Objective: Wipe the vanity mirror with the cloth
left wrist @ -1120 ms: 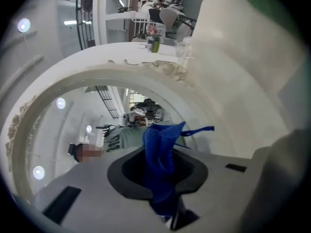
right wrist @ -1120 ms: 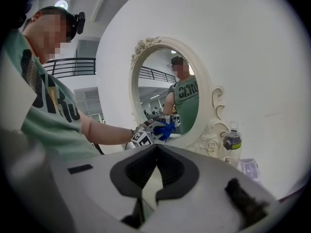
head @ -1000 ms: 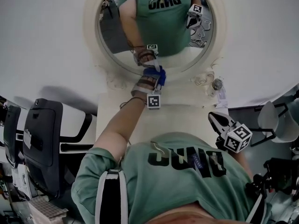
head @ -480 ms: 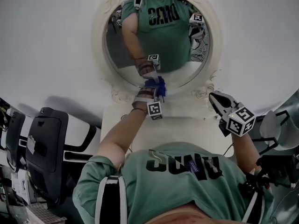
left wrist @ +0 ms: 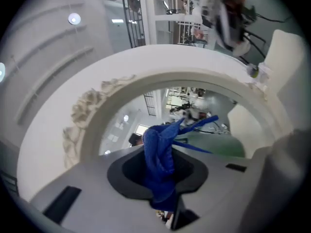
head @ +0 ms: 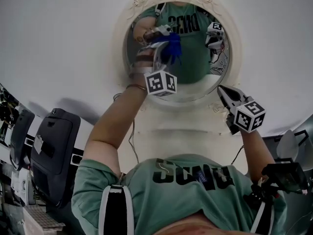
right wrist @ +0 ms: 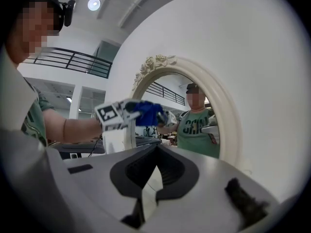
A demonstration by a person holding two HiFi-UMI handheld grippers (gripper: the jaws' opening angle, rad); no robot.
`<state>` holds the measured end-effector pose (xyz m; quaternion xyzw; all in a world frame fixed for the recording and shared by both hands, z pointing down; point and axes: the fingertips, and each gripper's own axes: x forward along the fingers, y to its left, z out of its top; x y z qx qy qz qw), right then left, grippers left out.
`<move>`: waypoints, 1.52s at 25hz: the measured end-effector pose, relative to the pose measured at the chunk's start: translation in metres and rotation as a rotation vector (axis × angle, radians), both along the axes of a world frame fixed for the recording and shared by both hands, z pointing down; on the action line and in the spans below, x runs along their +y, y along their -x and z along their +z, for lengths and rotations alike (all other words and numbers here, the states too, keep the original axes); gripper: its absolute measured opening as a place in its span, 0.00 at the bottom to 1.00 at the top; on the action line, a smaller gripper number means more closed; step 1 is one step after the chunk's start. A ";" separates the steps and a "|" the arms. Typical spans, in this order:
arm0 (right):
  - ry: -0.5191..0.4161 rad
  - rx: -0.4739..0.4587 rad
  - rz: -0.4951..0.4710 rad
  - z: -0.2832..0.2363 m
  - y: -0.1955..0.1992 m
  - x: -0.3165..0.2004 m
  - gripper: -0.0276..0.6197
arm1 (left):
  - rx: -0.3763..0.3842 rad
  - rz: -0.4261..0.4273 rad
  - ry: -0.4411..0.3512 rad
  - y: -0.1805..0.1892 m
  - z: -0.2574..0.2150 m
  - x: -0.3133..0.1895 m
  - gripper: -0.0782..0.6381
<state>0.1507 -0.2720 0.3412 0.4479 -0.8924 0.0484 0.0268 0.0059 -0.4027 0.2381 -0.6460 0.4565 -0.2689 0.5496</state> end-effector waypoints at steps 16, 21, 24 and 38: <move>-0.007 -0.028 -0.027 0.003 -0.003 0.013 0.05 | -0.016 -0.038 -0.227 -0.040 -0.144 -0.006 0.23; -0.005 -0.022 -0.036 0.004 0.002 0.017 0.05 | -0.046 -0.036 -0.277 -0.046 -0.128 -0.003 0.22; 0.002 -0.015 -0.044 0.009 0.006 0.020 0.05 | -0.122 0.003 -0.261 -0.063 -0.070 -0.001 0.21; 0.067 0.005 0.018 0.044 -0.022 0.022 0.05 | -0.518 0.112 0.239 -0.075 0.356 0.012 0.22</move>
